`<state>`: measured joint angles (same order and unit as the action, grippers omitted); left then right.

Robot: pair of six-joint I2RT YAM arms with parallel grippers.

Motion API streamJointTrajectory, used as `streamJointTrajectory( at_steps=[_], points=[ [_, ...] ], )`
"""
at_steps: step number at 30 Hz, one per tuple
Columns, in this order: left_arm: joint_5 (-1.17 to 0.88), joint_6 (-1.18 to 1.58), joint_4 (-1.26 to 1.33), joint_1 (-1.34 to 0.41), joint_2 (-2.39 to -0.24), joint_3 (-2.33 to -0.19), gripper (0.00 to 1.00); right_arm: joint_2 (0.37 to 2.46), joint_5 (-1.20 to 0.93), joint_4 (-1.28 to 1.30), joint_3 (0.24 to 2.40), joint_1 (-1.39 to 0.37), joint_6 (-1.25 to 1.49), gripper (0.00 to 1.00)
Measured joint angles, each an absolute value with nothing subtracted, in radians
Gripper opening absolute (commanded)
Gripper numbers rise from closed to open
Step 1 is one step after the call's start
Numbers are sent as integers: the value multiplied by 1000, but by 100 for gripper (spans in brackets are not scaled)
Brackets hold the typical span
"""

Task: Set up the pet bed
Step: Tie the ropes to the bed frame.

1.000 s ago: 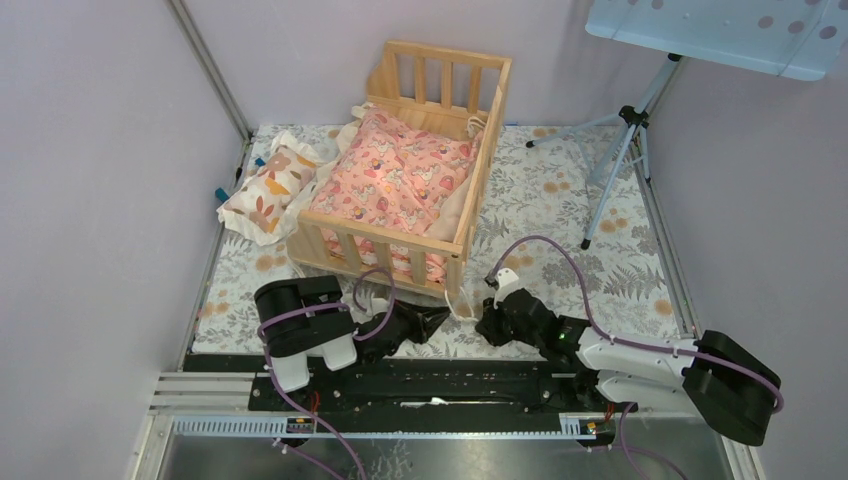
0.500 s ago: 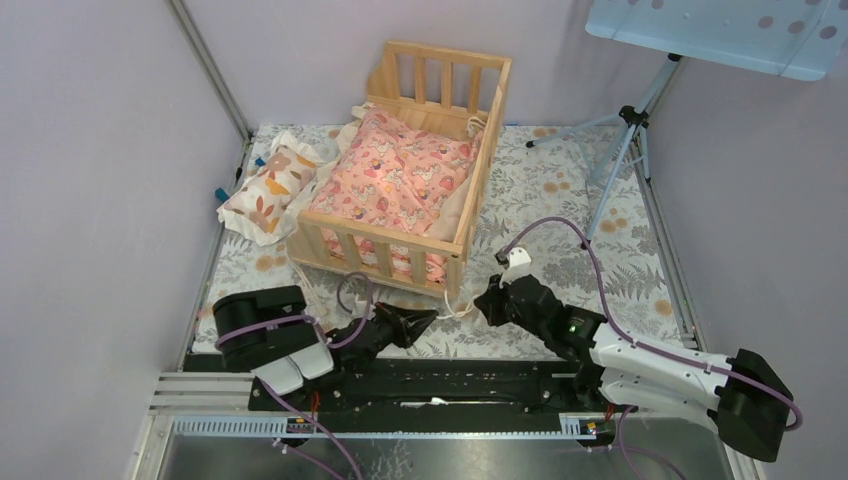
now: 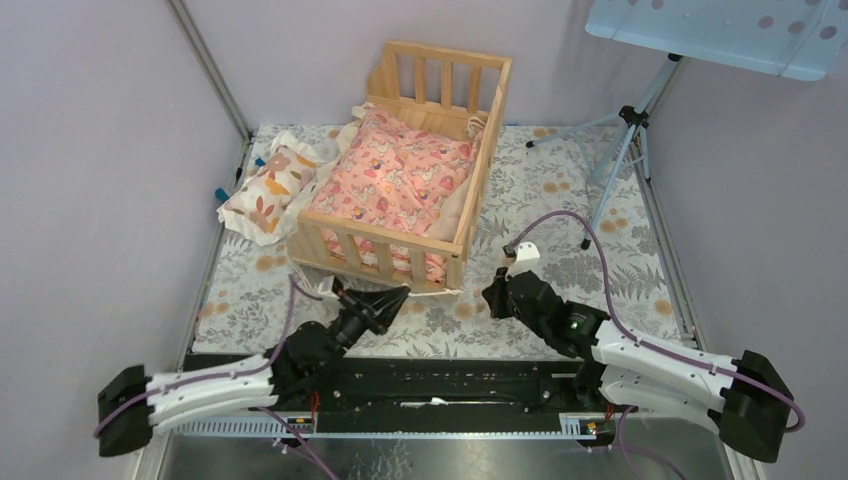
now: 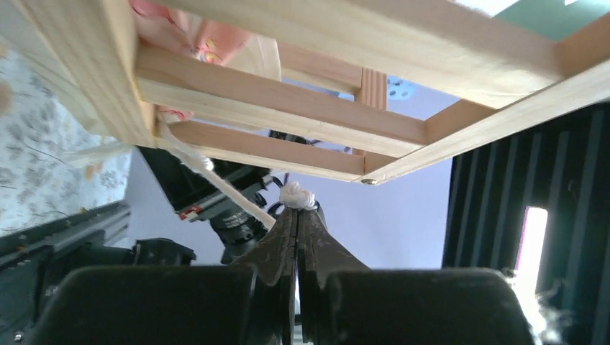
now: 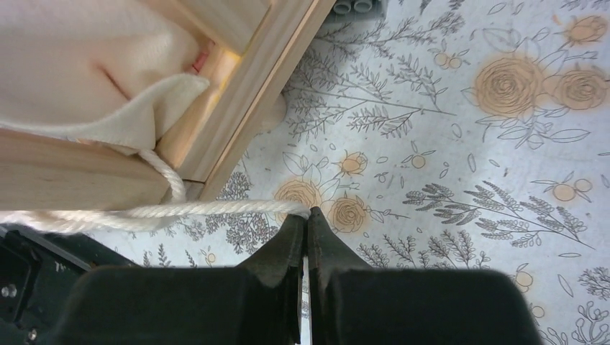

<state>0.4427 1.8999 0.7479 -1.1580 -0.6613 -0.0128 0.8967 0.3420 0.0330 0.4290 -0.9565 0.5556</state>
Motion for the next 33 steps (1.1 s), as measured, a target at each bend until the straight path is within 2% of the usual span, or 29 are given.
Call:
streamJointTrajectory(
  at_steps=[2,5,9,14,18,24,33],
  points=[
    [486,1881,484,-1165,-436,-12,0,869,361,42,429,-957,564,0],
    [536,1867,196,-1167,-234,-11,0,841,389,61,429,-956,577,0],
    [551,1864,-29,-1167,-229,-10,0,828,417,87,429,-955,587,0],
    [551,1864,-68,-1167,-414,-16,0,822,439,125,429,-950,599,0],
    [556,1864,-67,-1167,-437,-16,0,805,456,141,429,-939,601,0],
    [598,1866,-95,-1167,-252,-25,0,778,492,160,429,-920,599,0],
    [658,1868,-384,-1173,-26,-114,0,741,542,196,429,-912,612,0]
  ],
)
